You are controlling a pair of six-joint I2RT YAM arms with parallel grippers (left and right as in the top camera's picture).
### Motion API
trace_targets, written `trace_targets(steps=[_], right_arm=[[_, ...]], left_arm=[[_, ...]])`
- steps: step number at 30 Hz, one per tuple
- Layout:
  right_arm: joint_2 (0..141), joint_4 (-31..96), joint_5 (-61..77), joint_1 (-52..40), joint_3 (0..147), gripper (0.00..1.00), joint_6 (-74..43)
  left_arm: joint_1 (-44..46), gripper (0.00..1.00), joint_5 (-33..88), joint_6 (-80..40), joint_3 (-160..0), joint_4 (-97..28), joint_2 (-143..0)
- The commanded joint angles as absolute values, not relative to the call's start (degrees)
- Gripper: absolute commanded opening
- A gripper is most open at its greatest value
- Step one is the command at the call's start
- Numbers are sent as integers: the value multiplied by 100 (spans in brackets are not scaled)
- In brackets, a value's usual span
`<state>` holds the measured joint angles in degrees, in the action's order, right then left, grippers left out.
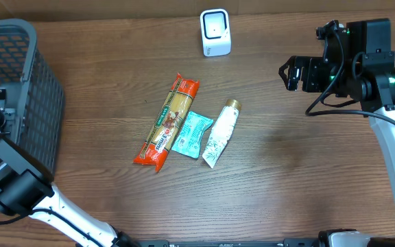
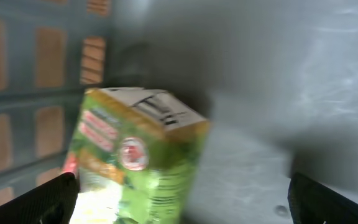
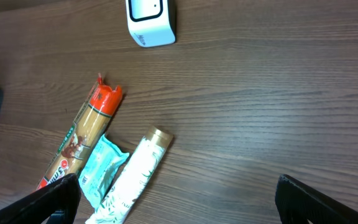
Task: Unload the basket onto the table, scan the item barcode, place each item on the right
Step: 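Grasp the green-yellow juice carton from the basket with left gripper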
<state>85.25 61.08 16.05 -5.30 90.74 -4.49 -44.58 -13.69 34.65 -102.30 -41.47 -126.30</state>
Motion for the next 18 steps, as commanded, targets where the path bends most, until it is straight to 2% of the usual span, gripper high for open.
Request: trace_targets(steps=[1,12,15,18], right_arm=[[8512,6073,1557,-541,9070,100,-473],[8521,6053,1575,-541,9070,100,-624],[8527,6027,1575,-541,9070,100,-622],[8527,6051,1575,-541,9070,100,-624]], left_arm=[[-4633,100,-1103,3568,-10252,-4058,-12665],[-5153,98,-1063,3500,-10235,-4460,-12945],[-5210,80,-1063,3293,-10235,-4458,-12960],[-5210,51,-1041,3258,-10237,-4429,-12960]])
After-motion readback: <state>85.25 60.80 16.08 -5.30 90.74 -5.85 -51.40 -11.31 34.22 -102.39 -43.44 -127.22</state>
